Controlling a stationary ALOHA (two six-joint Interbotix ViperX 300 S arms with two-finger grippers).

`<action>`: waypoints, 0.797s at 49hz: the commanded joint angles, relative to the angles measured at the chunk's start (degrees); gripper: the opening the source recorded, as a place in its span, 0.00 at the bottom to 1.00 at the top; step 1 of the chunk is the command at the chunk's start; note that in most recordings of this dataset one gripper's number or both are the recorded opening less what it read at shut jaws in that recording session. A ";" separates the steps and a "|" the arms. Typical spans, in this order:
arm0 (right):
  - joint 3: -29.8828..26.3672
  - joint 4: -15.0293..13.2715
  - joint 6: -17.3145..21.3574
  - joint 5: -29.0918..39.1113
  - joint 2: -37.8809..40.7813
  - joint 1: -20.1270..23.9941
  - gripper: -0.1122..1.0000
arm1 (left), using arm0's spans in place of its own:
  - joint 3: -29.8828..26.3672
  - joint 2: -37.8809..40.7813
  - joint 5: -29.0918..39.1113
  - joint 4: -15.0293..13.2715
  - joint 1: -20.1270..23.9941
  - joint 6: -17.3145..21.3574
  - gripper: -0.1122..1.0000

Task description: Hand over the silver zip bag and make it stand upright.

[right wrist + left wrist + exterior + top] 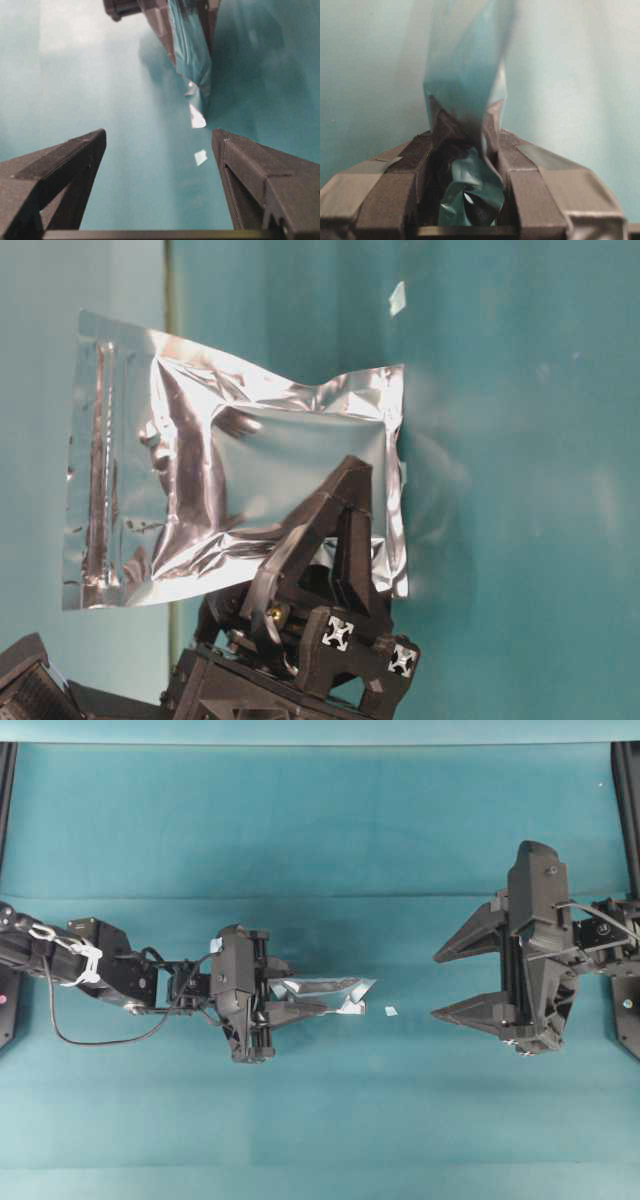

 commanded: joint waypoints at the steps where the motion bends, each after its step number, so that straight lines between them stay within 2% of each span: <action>1: -0.44 0.18 0.53 -0.53 -0.35 0.09 0.97 | -0.44 -0.53 -0.18 0.18 -0.70 0.09 0.37; 39: 0.97 0.18 0.53 -2.02 -0.53 0.09 0.97 | -0.62 -0.62 -0.18 0.26 -0.79 0.09 0.37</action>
